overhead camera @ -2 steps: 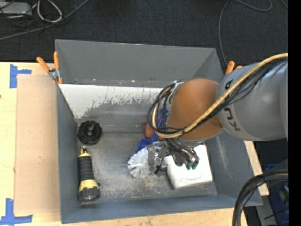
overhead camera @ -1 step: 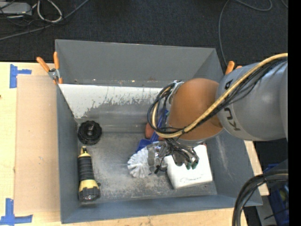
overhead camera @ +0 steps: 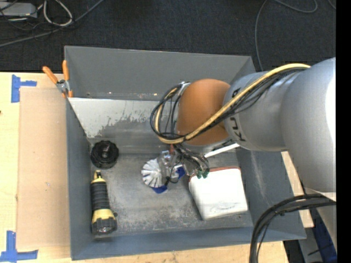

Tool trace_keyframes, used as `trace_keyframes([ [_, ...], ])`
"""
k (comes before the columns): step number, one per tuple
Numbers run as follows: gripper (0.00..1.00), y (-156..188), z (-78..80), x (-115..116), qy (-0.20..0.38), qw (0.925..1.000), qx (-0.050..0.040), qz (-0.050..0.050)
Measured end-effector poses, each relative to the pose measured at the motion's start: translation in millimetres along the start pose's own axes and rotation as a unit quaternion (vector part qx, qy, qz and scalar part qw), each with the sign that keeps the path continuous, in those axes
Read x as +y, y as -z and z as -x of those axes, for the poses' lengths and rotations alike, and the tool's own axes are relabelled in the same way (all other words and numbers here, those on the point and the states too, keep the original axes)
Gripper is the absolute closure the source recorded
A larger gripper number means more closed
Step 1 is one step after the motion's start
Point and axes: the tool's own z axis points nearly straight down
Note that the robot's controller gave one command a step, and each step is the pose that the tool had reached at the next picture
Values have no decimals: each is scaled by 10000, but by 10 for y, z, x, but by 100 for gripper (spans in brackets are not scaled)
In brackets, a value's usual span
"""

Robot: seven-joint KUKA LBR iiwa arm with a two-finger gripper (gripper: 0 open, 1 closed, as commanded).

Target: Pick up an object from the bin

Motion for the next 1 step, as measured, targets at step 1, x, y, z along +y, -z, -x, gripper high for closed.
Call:
trace_keyframes([
  [1,100,153,-139,17,11,10000,-80,0],
])
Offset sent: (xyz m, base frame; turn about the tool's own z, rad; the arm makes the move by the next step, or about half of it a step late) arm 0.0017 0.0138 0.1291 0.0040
